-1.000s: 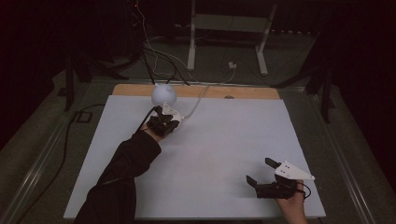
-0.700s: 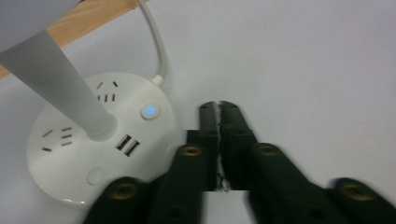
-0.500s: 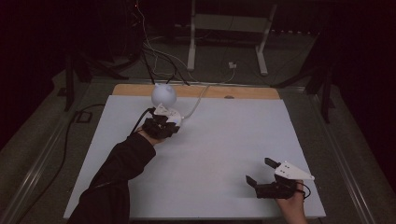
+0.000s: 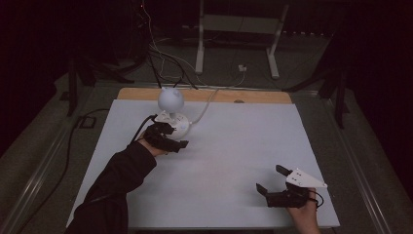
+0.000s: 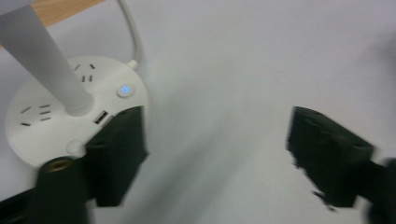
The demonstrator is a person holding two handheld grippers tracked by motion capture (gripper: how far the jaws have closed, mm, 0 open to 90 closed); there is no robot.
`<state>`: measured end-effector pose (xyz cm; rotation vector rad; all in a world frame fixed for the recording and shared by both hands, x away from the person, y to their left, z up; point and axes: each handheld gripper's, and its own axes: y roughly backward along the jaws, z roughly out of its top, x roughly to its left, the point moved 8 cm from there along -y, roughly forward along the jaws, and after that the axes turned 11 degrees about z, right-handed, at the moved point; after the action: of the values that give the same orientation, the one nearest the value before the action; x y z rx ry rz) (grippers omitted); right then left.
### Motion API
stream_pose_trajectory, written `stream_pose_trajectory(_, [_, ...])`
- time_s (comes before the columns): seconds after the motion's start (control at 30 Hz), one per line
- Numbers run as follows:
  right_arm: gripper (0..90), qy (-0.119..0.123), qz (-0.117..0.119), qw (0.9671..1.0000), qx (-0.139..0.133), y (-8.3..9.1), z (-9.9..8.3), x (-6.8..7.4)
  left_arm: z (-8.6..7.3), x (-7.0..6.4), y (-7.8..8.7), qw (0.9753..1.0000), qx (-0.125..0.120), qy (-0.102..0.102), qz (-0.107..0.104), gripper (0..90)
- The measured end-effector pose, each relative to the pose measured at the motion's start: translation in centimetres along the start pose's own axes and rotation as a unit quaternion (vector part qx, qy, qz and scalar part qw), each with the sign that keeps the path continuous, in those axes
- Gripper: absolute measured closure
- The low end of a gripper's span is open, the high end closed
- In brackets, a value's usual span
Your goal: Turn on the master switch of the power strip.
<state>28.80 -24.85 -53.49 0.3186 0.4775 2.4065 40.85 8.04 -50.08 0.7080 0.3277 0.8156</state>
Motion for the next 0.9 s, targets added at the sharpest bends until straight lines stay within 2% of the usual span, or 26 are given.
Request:
stream_pose_trajectory(0.07, [0.0,0.0,0.0,1.0,0.0,0.0,0.0,0.0,-0.1,-0.2,0.3,0.9998,-0.001,-0.005,-0.019,2.9])
stream_pose_trajectory(0.1, [0.0,0.0,0.0,1.0,0.0,0.0,0.0,0.0,-0.1,-0.2,0.4,0.9998,-0.004,-0.006,-0.02,0.6])
stream_pose_trajectory(0.3, [0.0,0.0,-0.001,1.0,0.0,0.0,0.0,0.0,-0.4,-0.5,1.1,0.9991,-0.016,-0.012,-0.038,0.1])
stream_pose_trajectory(0.47, [0.0,0.0,0.0,1.0,0.001,0.0,0.0,0.1,-1.3,-0.4,1.6,0.999,-0.017,-0.02,-0.035,0.2])
stream_pose_trajectory(0.63, [0.0,-0.002,0.0,1.0,0.001,-0.1,-0.1,0.0,-2.5,-0.3,2.2,0.9992,-0.018,-0.017,-0.03,0.2])
stream_pose_trajectory(0.9, [0.0,-0.001,0.001,1.0,0.004,-0.2,-0.1,0.1,-4.9,-1.0,2.9,0.999,-0.02,-0.024,-0.032,0.2])
